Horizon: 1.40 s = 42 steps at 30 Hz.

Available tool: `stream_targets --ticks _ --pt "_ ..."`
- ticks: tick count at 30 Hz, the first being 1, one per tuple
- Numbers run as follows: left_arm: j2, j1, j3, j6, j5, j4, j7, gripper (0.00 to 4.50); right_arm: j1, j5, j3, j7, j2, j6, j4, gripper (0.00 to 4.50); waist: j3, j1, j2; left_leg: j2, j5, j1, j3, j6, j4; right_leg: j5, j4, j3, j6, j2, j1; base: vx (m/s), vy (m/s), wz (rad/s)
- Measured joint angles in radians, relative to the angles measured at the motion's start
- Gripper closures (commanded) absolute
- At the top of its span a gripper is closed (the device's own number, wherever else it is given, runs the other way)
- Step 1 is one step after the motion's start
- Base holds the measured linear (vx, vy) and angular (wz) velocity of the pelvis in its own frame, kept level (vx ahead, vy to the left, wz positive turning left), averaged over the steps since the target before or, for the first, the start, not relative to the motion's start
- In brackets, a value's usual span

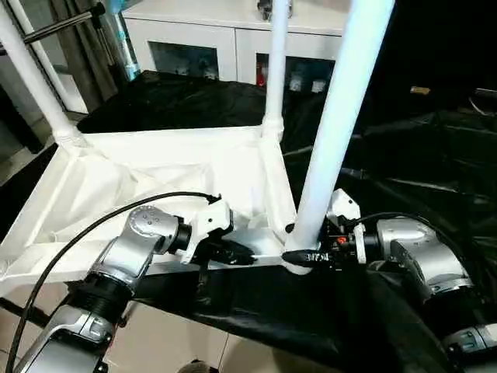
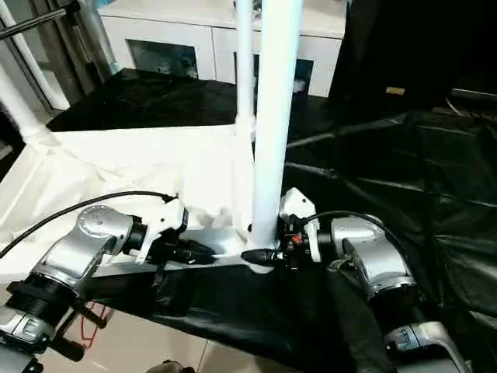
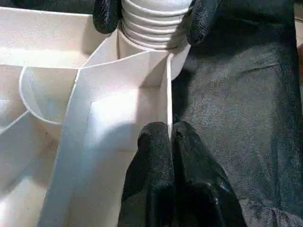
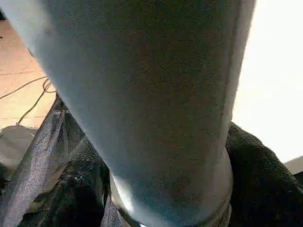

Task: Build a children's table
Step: Rotate leg to tighten

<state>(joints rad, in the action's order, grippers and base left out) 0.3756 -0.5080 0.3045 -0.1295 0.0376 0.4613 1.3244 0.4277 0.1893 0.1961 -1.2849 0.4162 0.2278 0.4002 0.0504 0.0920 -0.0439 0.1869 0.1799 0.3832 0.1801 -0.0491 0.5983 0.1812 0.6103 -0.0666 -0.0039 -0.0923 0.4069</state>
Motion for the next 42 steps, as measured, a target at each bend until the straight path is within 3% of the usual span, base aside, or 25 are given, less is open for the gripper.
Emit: stream_targets --ticks 7,11,14,18,19,24,30,35,36,42 --pt "-0.03 -0.029 -0.025 -0.015 -0.032 0.059 -0.12 4.5 0.003 -0.033 -0.058 0.225 -0.098 -0.015 0.054 1.7 -0.001 -0.013 0.0 0.001 0.0 -0.011 0.001 0.0 -0.001 0.003 0.0 0.0 0.005 0.0 -0.008 0.0 0.0 0.0" --pt "-0.101 -0.085 -0.052 -0.077 -0.054 0.135 -0.267 4.5 0.075 -0.062 -0.12 0.49 -0.201 -0.02 0.175 1.71 0.0 -0.041 0.002 -0.001 0.0 -0.016 0.0 0.0 -0.001 0.004 -0.002 0.0 0.007 -0.001 -0.011 0.0 0.0 0.0" --pt "-0.163 -0.121 -0.073 -0.12 -0.056 0.191 -0.363 4.5 0.122 -0.081 -0.166 0.667 -0.266 -0.018 0.247 1.71 -0.001 -0.052 0.003 -0.001 0.0 -0.017 -0.001 0.0 -0.001 0.004 -0.004 0.0 0.007 0.0 -0.012 0.0 0.0 0.0" --pt "-0.2 -0.153 -0.078 -0.13 -0.068 0.234 -0.417 4.5 0.162 -0.115 -0.178 0.788 -0.299 -0.024 0.296 1.71 -0.001 -0.057 0.001 -0.003 0.0 -0.016 -0.002 0.0 -0.002 0.004 -0.006 0.001 0.007 0.0 -0.012 0.0 0.0 0.0" --pt "-0.202 -0.153 -0.08 -0.13 -0.068 0.236 -0.417 4.5 0.162 -0.119 -0.178 0.788 -0.299 -0.031 0.3 1.16 -0.002 -0.057 0.001 -0.003 0.0 -0.016 -0.002 0.0 -0.002 0.004 -0.006 0.001 0.007 0.0 -0.013 0.0 0.0 0.0" --pt "-0.183 -0.156 -0.063 -0.083 -0.081 0.237 -0.382 4.5 0.145 -0.109 -0.184 0.713 -0.286 -0.039 0.272 0.66 -0.001 -0.058 0.0 -0.003 0.0 -0.014 -0.003 0.0 -0.002 0.004 -0.007 0.001 0.006 0.0 -0.012 0.0 0.0 0.0" --pt "-0.115 -0.129 -0.051 -0.035 -0.071 0.187 -0.252 4.5 0.11 -0.104 -0.107 0.463 -0.18 -0.044 0.188 0.66 -0.001 -0.055 -0.001 -0.002 0.0 -0.009 -0.002 -0.001 -0.006 -0.001 -0.006 0.0 -0.001 0.0 -0.007 0.0 0.0 0.0" --pt "-0.048 -0.087 -0.03 0.027 -0.032 0.124 -0.089 4.5 0.058 -0.051 -0.031 0.174 -0.054 -0.03 0.066 0.66 -0.001 -0.026 -0.001 0.001 0.0 0.004 -0.001 0.005 -0.006 0.0 -0.009 -0.003 -0.001 0.001 0.002 0.0 0.0 0.0" --pt "-0.037 -0.081 -0.025 0.029 -0.03 0.11 -0.066 4.5 0.052 -0.043 -0.018 0.133 -0.035 -0.018 0.045 0.88 -0.001 -0.023 -0.001 0.001 0.0 0.004 -0.001 0.006 -0.006 0.0 -0.009 -0.003 -0.001 0.001 0.002 0.0 0.0 0.0" --pt "0.002 -0.044 -0.001 0.028 -0.007 0.055 0.034 4.5 0.037 -0.018 0.022 -0.014 0.011 0.033 -0.011 1.25 -0.001 -0.013 -0.001 0.002 0.002 0.001 0.001 0.001 -0.003 0.0 -0.004 -0.001 -0.001 0.001 0.001 0.0 0.0 0.0"
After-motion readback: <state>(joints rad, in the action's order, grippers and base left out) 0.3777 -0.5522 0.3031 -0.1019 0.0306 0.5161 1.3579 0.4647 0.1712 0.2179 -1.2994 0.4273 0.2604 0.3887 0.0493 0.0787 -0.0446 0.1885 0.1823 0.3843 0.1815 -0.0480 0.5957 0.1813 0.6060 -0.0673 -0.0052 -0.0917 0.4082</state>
